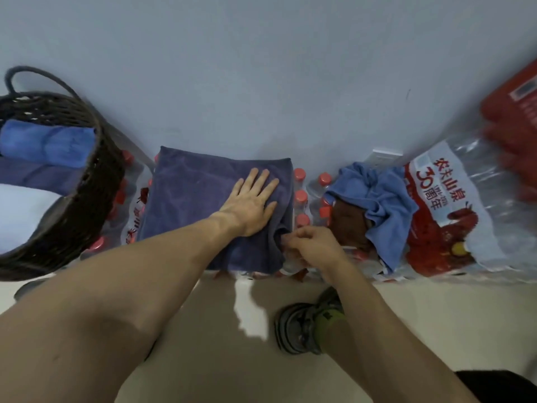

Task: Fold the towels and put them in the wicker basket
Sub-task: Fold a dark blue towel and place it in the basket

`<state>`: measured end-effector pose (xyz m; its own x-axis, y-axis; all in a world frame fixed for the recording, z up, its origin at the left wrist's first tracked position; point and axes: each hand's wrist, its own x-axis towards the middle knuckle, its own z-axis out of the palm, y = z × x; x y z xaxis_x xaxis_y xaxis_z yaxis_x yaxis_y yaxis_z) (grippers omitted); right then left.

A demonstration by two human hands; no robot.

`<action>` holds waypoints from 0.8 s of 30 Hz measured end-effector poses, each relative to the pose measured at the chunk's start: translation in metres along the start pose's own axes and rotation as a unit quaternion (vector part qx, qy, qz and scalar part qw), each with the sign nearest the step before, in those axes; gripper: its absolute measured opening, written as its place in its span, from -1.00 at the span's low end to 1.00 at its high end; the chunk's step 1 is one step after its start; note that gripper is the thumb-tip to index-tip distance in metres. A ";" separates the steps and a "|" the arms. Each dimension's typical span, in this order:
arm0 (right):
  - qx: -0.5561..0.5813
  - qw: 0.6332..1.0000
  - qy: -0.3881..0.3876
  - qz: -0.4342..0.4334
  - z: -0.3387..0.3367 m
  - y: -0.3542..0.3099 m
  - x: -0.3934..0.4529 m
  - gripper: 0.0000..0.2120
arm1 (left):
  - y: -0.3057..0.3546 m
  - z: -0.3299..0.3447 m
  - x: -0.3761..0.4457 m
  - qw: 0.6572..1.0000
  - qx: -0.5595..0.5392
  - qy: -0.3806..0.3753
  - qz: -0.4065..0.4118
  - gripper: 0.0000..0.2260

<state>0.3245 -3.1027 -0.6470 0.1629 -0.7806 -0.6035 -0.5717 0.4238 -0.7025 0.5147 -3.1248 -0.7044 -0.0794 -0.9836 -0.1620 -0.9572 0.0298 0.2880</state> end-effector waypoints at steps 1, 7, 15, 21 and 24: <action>0.030 0.999 0.031 0.006 0.001 0.007 -0.004 -0.93 | -0.001 0.000 0.000 1.000 -0.005 0.001 -0.002 -0.46; 0.030 0.984 0.080 -0.153 0.008 0.028 -0.014 -0.85 | 0.001 -0.002 -0.001 0.999 -0.039 -0.009 -0.005 -0.41; -0.076 0.977 0.037 -0.197 0.010 0.025 -0.012 -0.57 | 0.002 -0.004 -0.002 1.000 -0.018 -0.010 -0.004 -0.42; -0.190 0.962 -0.008 -0.196 0.004 0.024 -0.012 -0.51 | 0.000 -0.001 0.000 1.000 -0.013 -0.006 -0.007 -0.45; -0.185 0.953 -0.043 -0.237 0.001 0.027 -0.013 -0.31 | 0.000 0.001 0.000 1.000 -0.011 -0.004 -0.004 -0.46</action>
<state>0.3078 -3.0802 -0.6586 0.5301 -0.7962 -0.2916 -0.6595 -0.1709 -0.7320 0.5143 -3.1245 -0.7050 -0.0743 -0.9825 -0.1711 -0.9516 0.0185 0.3068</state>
